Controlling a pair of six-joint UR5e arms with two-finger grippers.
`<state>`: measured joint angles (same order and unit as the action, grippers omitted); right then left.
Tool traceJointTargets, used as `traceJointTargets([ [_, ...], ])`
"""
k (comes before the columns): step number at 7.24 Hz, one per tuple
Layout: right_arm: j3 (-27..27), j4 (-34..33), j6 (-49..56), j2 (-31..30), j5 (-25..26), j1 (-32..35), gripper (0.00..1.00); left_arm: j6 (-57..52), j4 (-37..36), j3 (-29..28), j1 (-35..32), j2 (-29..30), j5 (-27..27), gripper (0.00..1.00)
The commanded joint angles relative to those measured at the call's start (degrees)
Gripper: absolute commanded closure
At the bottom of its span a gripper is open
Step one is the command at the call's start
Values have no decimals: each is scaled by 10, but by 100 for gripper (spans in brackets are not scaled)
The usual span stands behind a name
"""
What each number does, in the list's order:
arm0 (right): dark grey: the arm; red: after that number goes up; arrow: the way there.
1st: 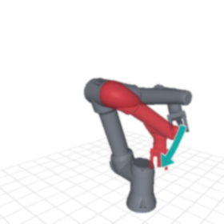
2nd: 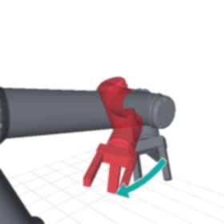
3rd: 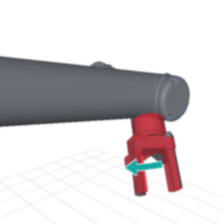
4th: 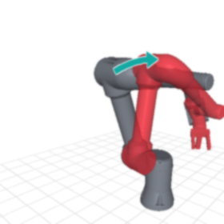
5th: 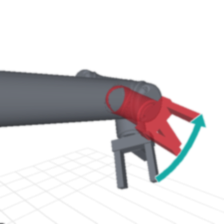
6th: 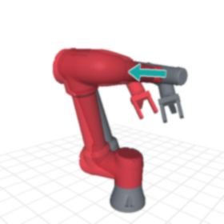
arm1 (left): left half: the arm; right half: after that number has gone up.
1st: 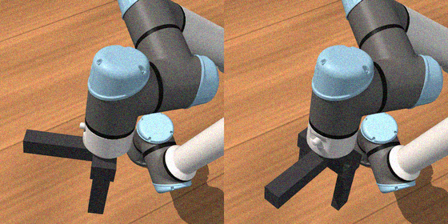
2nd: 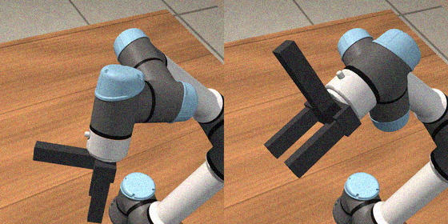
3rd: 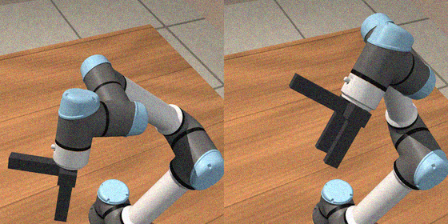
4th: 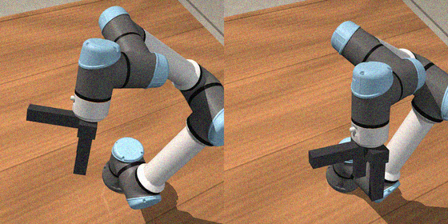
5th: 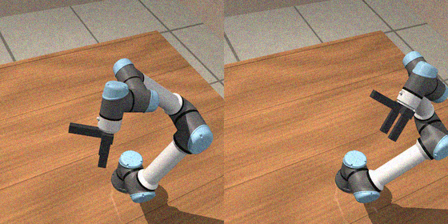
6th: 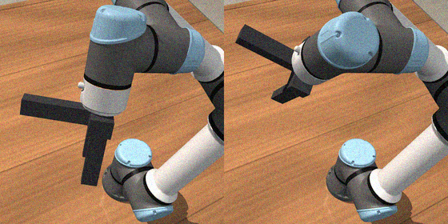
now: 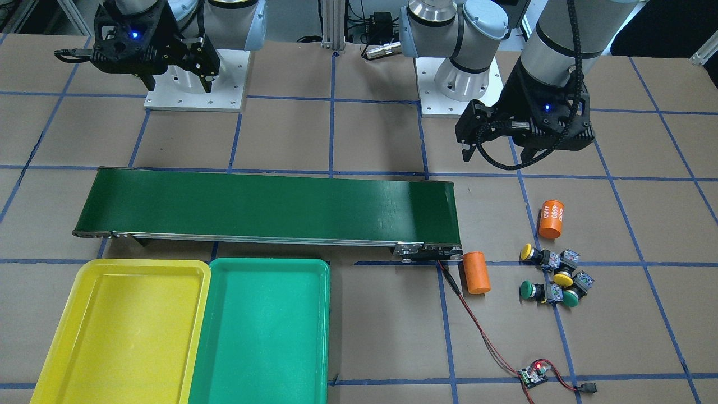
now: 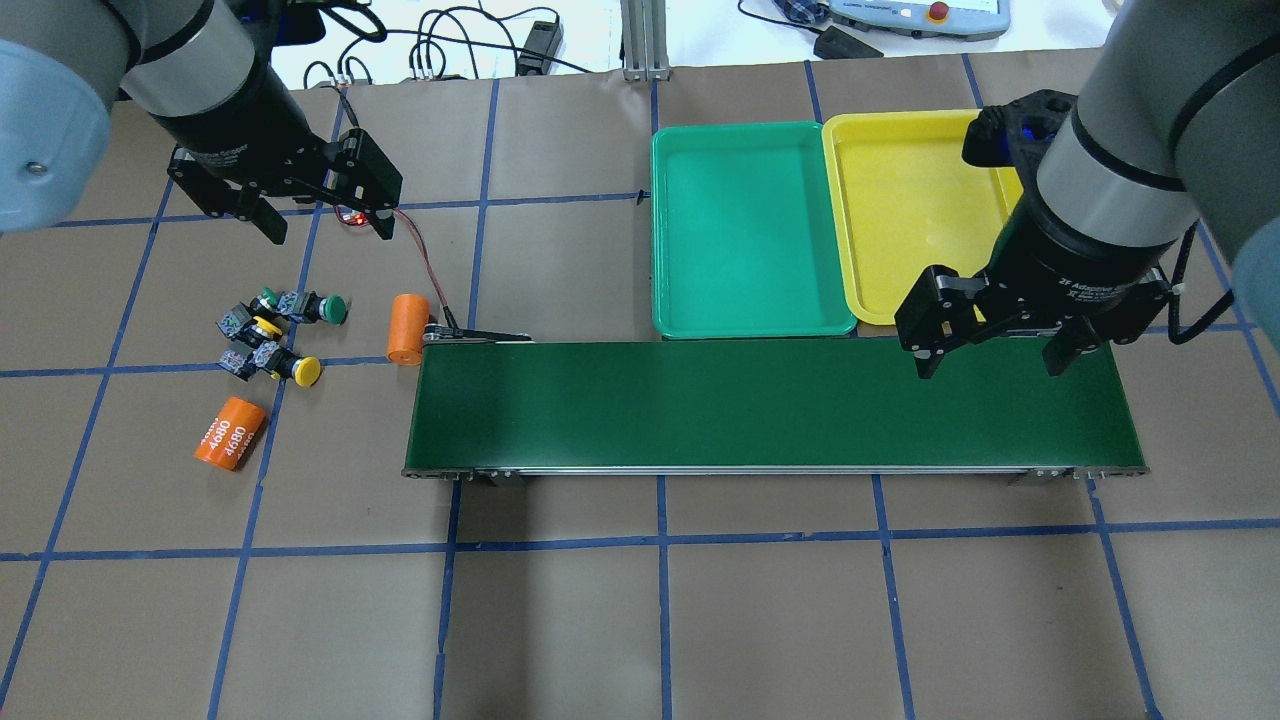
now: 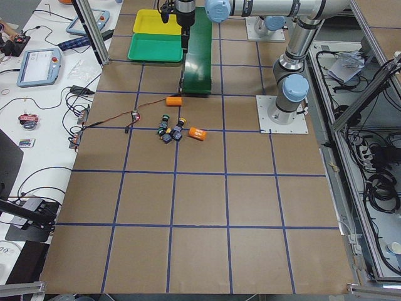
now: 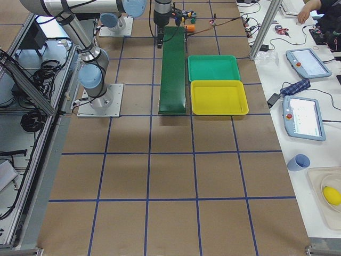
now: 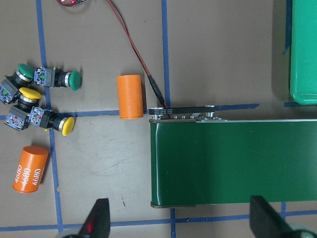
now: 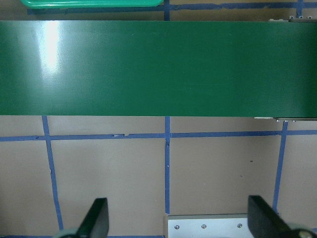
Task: Sort buttons by color to trays
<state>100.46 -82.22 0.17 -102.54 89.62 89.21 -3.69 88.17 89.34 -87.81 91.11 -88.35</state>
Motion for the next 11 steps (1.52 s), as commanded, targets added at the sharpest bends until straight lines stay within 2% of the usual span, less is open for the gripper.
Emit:
traceJointTargets([
  [1,0,0,0,0,3,0,0,1,1,0,0,0,1,0],
  [5,0,0,1,0,4,0,0,-7,-6,-1,8,13,-2,0],
  [7,0,0,0,1,1,0,0,-59,-74,0,68,89,2,0],
  [9,0,-4,0,1,3,0,0,-78,-132,12,77,165,1,0],
  [11,1,-5,0,1,1,0,0,-75,-179,37,74,217,0,0],
])
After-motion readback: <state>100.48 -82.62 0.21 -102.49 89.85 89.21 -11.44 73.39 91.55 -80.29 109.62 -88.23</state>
